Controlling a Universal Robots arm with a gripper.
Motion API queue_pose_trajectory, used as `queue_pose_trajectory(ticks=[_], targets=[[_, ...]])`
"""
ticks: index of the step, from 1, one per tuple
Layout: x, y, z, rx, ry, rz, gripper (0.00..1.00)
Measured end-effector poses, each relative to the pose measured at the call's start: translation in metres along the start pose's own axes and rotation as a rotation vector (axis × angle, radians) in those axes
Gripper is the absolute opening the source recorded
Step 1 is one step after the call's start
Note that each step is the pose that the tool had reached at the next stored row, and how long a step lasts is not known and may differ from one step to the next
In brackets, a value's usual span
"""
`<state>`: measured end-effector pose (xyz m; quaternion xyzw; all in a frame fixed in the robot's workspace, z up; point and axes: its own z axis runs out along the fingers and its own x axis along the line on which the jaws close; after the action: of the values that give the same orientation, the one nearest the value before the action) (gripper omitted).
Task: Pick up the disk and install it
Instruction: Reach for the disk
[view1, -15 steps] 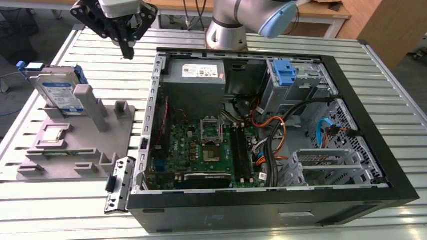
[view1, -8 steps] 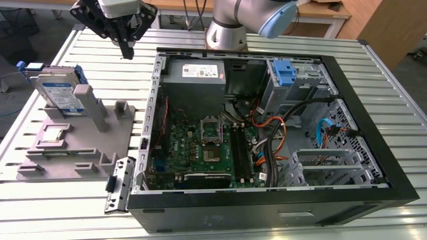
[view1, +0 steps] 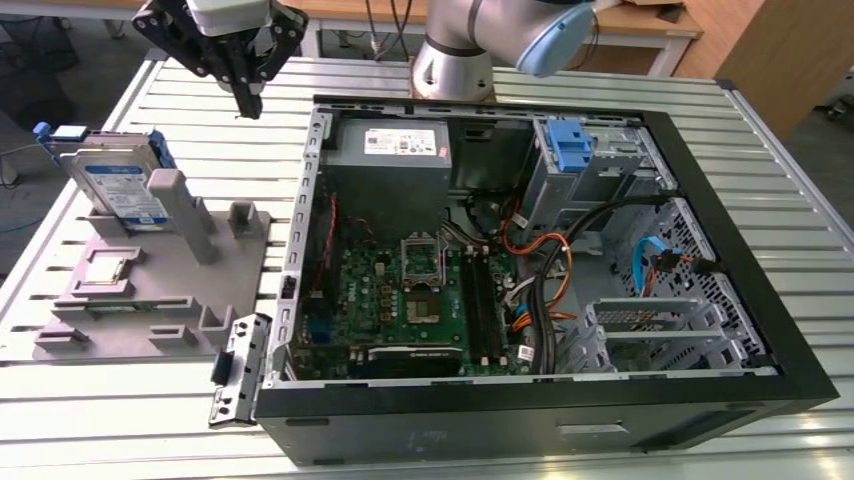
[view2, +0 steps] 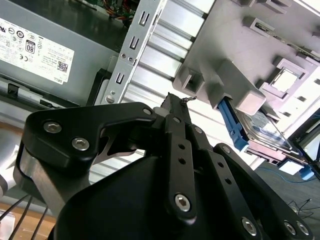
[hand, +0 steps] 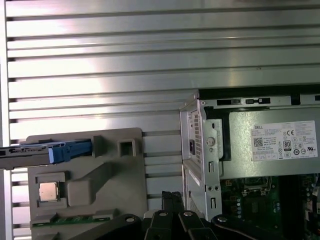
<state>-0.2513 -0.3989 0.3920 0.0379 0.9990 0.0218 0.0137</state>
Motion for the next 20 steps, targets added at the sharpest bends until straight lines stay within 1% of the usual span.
queue_pose_trajectory(ticks=[14,19,20], targets=[[0.0091,-0.0007,-0.0003,-0.0003,-0.0029,0.0,0.11],[0.0097,-0.0007,-0.0003,-0.0003,-0.003,0.0,0.11],[0.0159,-0.0012,-0.0005,-0.0003,-0.0031,0.0,0.11]])
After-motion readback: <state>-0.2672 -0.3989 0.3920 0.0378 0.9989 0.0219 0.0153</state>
